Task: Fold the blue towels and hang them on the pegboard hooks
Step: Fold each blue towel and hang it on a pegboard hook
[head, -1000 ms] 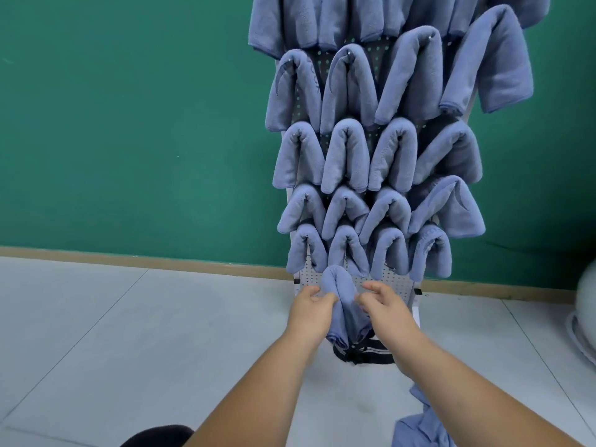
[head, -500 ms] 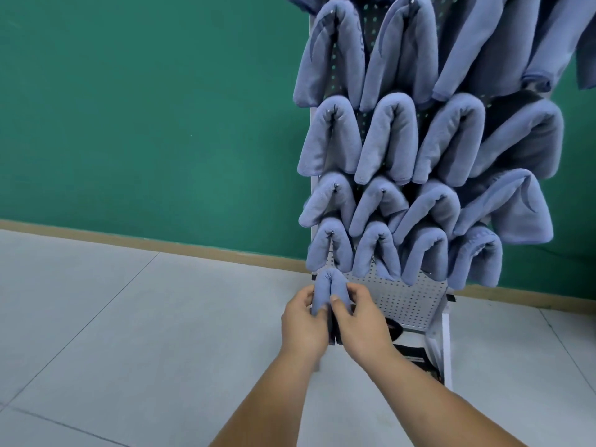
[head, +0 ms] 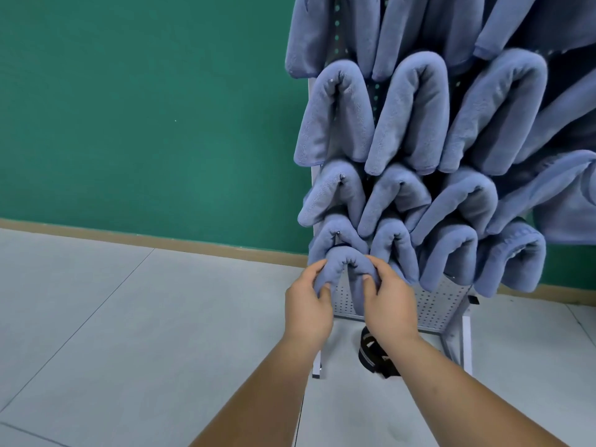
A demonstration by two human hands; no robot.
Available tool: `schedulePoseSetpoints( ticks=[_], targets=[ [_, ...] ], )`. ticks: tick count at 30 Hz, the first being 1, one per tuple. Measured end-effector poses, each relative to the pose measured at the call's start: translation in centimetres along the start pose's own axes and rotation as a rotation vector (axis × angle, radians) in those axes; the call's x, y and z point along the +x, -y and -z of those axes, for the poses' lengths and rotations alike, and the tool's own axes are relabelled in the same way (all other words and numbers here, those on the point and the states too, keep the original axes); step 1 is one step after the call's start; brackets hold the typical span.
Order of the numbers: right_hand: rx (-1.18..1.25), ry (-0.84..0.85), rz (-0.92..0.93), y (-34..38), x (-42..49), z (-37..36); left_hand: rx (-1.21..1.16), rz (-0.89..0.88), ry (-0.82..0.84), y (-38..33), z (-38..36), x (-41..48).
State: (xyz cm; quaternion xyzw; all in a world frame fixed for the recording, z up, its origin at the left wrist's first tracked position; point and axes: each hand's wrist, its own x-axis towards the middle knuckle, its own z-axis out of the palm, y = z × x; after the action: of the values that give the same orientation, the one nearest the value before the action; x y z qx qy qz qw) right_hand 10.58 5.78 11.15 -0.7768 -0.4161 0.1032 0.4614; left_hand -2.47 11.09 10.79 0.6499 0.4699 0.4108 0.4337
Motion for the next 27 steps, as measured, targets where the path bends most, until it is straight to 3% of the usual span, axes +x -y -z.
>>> schedulePoseSetpoints(
  ticks=[4, 9, 17, 23, 27],
  targets=[
    [-0.052, -0.054, 0.046, -0.8, 0.5, -1.0, 0.059, -0.023, -0.045, 0.0, -1.0, 0.9],
    [-0.21, 0.071, 0.035, -1.9, 0.6, -3.2, 0.192, 0.053, -0.044, 2.5, -1.1, 2.0],
    [-0.077, -0.052, -0.032, -2.3, 2.5, -6.0, 0.182, 0.008, -0.044, 3.1, -2.7, 4.6],
    [-0.351, 0.214, -0.024, -7.1, 1.5, -6.6, 0.325, 0.086, 0.102, 7.8, -2.7, 4.2],
    [-0.346, 0.323, -0.015, -8.7, 0.1, -6.0, 0.332, 0.097, 0.174, 10.0, -2.6, 2.0]
  ],
)
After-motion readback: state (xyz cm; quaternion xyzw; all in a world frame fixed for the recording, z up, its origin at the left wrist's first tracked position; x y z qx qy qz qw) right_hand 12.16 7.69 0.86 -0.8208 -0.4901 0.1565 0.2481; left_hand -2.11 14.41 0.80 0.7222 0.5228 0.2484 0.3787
